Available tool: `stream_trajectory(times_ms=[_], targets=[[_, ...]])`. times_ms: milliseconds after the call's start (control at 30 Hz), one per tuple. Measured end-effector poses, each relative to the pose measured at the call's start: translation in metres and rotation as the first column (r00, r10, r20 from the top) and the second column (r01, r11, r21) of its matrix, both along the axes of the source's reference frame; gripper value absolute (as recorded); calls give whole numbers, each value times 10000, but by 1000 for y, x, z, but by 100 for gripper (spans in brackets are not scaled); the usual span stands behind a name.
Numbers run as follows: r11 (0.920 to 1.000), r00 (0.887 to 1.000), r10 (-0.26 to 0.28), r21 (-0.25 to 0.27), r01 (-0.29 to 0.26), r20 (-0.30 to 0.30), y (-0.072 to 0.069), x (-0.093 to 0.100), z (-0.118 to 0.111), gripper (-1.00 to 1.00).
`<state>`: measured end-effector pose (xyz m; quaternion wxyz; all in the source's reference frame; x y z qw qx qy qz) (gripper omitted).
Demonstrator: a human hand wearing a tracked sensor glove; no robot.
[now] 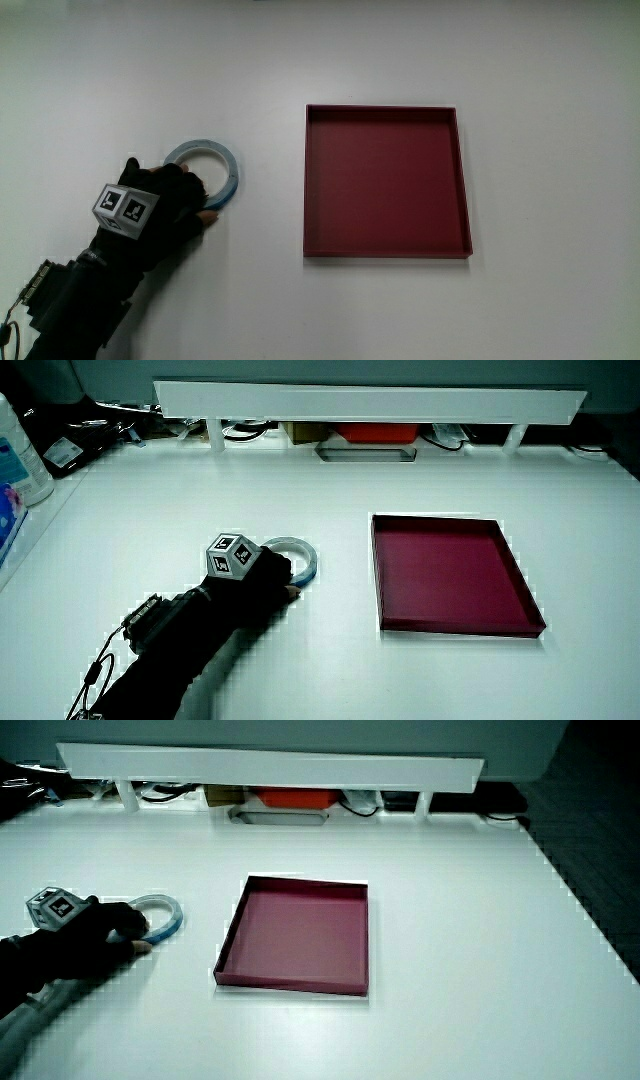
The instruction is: Place blue tape
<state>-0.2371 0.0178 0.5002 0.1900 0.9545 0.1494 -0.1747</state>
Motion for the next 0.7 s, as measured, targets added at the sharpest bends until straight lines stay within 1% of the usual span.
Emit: stream_trajectory(times_ms=[33, 67, 100, 133, 200, 233, 267, 300, 333, 367, 400, 433, 467, 500, 533, 567, 600, 633, 667, 700], targets=[[9999, 9999, -54, -119, 52, -161, 0, -1, 2, -33], [9999, 10000, -61, -154, 61, -10, 0, 0, 0, -37], [10000, 9999, 3, -33, -4, -133, 1, -1, 0, -41], [9997, 9997, -168, -160, 165, -150, 1, -1, 0, -44], [9997, 10000, -78, -220, 78, -30, 1, 0, -2, -52], [9988, 9997, -221, -438, 215, -144, 3, -2, 1, -56], [9996, 9996, -156, -252, 151, -223, 4, -1, -3, -59], [9993, 9991, -255, -287, 245, -350, 5, -2, -5, -63], [9979, 9974, -480, -471, 455, -532, 6, -3, -6, -67], [9984, 9975, -463, -347, 445, -538, 7, -2, -12, -70], [9984, 9975, -474, -330, 457, -522, 8, 1, -21, -74], [9975, 9939, -554, -481, 510, -953, 8, 0, -22, -78], [9959, 9913, -646, -697, 569, -1144, 9, 1, -28, -81], [9933, 9895, -751, -968, 633, -1235, 10, 3, -33, -85], [9872, 9865, -906, -1425, 710, -1364, 12, 6, -39, -89], [9849, 9869, -893, -1591, 674, -1342, 14, 11, -45, -93], [9925, 9990, -377, -1173, 345, -251, 15, 17, -55, -96], [9952, 9994, 204, -948, -231, -290, 18, 22, -58, -100], [9941, 9964, 785, -720, -806, -316, 20, 27, -61, -100], [9920, 9951, 943, -814, -965, -302, 24, 33, -65, -100]])
